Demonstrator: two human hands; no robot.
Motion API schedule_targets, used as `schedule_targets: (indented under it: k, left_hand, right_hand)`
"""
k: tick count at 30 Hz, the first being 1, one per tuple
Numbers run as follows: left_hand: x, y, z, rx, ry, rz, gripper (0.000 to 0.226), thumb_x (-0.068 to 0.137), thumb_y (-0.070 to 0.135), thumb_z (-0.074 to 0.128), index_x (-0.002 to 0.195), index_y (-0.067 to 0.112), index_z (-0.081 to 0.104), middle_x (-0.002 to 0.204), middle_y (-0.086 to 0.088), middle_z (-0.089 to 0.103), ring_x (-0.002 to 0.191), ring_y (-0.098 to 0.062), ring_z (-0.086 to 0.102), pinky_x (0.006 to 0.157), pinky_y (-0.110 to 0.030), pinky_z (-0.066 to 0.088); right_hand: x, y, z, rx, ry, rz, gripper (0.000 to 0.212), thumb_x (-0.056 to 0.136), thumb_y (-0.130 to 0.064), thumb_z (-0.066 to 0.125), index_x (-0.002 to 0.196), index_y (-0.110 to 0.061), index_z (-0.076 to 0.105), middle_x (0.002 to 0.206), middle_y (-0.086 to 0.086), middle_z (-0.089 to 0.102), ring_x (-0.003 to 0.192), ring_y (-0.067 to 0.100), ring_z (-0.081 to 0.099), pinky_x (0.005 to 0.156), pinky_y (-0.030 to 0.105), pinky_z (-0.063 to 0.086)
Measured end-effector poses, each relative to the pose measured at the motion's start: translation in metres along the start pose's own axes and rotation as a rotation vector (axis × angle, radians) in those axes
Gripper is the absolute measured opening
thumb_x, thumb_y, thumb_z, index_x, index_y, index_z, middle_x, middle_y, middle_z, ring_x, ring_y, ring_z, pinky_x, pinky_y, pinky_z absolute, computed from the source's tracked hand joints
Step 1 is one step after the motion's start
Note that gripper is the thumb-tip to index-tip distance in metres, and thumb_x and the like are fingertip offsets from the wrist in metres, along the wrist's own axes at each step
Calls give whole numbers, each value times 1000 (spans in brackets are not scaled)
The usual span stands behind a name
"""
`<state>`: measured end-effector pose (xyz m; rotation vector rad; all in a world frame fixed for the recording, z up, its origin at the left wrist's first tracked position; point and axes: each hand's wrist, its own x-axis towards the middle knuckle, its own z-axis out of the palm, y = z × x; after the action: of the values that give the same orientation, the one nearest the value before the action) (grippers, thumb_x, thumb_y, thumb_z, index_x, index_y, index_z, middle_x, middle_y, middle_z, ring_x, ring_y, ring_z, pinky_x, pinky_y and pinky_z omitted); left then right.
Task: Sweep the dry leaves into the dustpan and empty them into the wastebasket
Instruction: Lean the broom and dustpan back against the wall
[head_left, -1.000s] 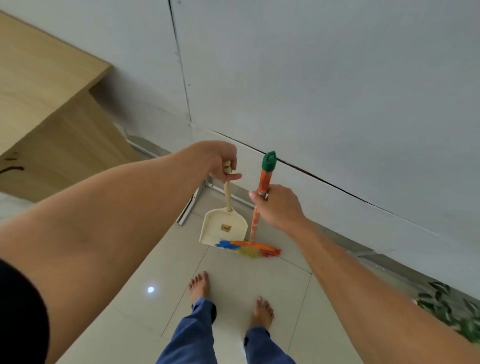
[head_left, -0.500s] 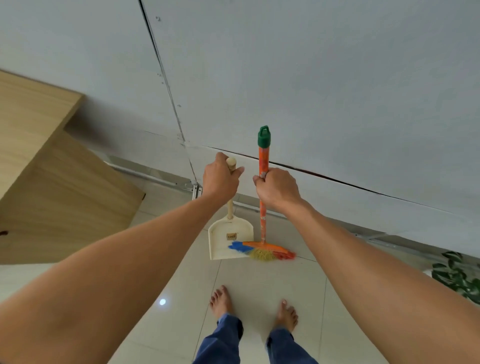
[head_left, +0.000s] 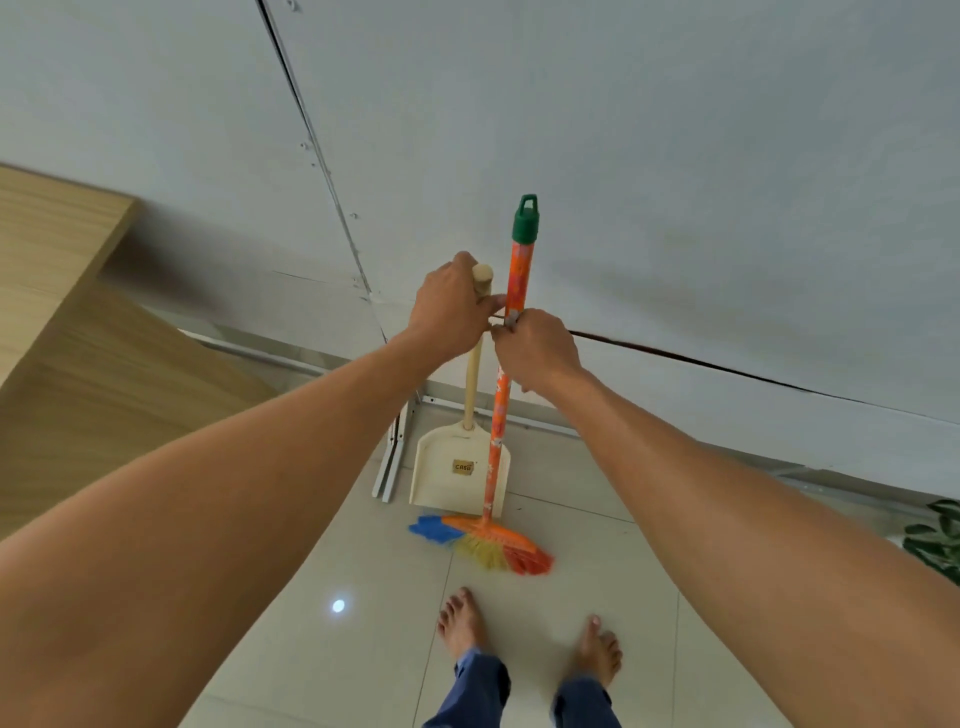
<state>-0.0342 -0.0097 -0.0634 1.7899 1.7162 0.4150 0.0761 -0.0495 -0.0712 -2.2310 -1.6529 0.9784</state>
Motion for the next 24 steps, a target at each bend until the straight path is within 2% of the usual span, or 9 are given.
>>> schedule_targets:
  k: [5, 10, 14, 19, 24]
  left_hand:
    - [2, -4, 6, 83, 37, 19, 37, 94, 33, 64, 118, 7, 56, 108, -8, 62, 89, -20, 52, 73, -29, 38]
    - [2, -4, 11, 36, 117, -17, 29, 95, 29, 62, 113, 6, 59, 106, -7, 64, 83, -17, 51, 71, -28, 37]
    - [6, -5, 13, 12, 139, -15, 28, 94, 31, 63, 109, 7, 59, 106, -8, 66, 83, -20, 55, 70, -29, 40]
    - [7, -1, 16, 11, 138, -26, 32, 95, 30, 63, 118, 8, 57, 113, -8, 64, 89, -20, 55, 75, -30, 43]
    - [-2, -6, 20, 45, 125, -51, 30, 96, 24, 61, 120, 8, 55, 117, -8, 62, 89, -18, 50, 76, -30, 42]
  right_hand:
    - [19, 0, 10, 19, 61, 35, 29, 98, -35, 44, 114, -12, 51, 98, 5, 65, 78, 29, 68, 72, 43, 59]
    - [37, -2, 11, 2, 86, 46, 28, 103, -37, 39, 113, -14, 51, 90, -1, 57, 74, 22, 60, 60, 33, 47]
    - [48, -2, 13, -4, 68, 47, 28, 101, -37, 44, 114, -15, 53, 92, -1, 60, 73, 23, 63, 64, 35, 56]
    - [48, -1, 15, -20, 67, 68, 32, 99, -40, 48, 116, -14, 57, 93, 0, 61, 71, 22, 63, 65, 33, 57]
    - [43, -3, 14, -27, 61, 85, 29, 94, -36, 57, 114, -15, 54, 95, -1, 62, 80, 25, 67, 68, 38, 60]
